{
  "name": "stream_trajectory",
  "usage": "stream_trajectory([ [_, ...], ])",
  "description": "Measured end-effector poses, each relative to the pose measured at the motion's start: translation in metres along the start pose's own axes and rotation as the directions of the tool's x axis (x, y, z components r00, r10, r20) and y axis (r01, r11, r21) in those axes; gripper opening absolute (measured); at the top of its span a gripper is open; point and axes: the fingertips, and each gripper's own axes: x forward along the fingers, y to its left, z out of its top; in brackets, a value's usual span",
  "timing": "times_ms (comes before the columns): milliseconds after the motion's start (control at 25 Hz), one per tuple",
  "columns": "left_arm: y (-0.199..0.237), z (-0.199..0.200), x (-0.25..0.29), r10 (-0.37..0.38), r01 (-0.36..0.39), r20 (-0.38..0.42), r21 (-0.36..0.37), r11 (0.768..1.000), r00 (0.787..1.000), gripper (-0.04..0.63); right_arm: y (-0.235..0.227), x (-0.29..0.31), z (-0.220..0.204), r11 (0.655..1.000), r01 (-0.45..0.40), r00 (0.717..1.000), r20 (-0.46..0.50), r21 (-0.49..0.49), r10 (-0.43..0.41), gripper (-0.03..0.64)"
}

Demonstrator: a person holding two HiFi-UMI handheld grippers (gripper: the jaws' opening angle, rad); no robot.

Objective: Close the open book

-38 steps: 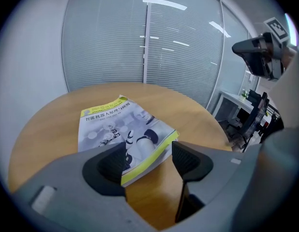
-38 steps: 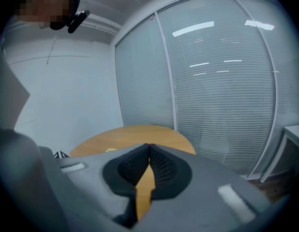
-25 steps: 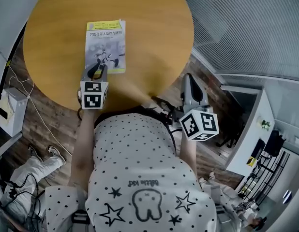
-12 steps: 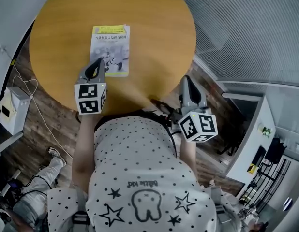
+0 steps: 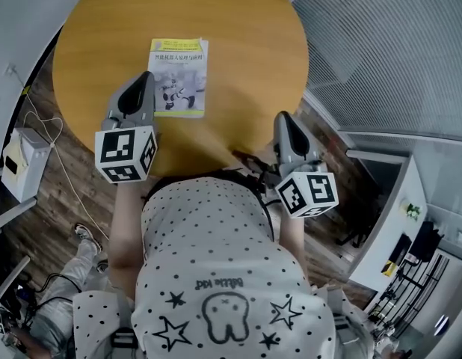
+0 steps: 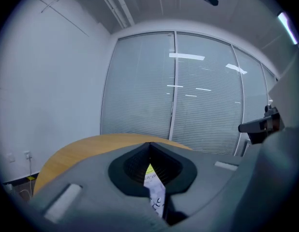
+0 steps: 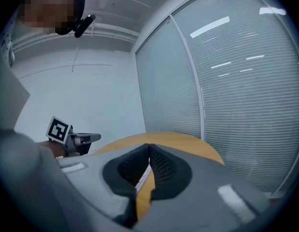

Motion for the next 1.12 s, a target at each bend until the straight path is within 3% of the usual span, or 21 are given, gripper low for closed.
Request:
stream_trajectory([
  [320, 0.014, 0.052, -0.044, 0.032, -0.037, 0.135, 0.039, 0.999, 0.99, 0.009, 0.008, 0.012, 0.004, 0.999, -0.031, 1.0, 0.003, -0.034, 0.031, 0.003],
  [560, 0.017, 0.076, -0.085, 0.071, -0.08, 0.179, 0.042, 0.996, 0.981, 0.009, 0.015, 0.016, 0.014, 0.998, -0.052, 0.998, 0.02, -0.038, 0.053, 0.003],
  [1120, 0.012, 0.038, -0.117, 0.112, -0.111, 0.096, -0.019, 0.994, 0.989, 0.009, 0.023, 0.01, 0.027, 0.997, -0.075, 0.996, 0.042, -0.027, 0.076, 0.003],
])
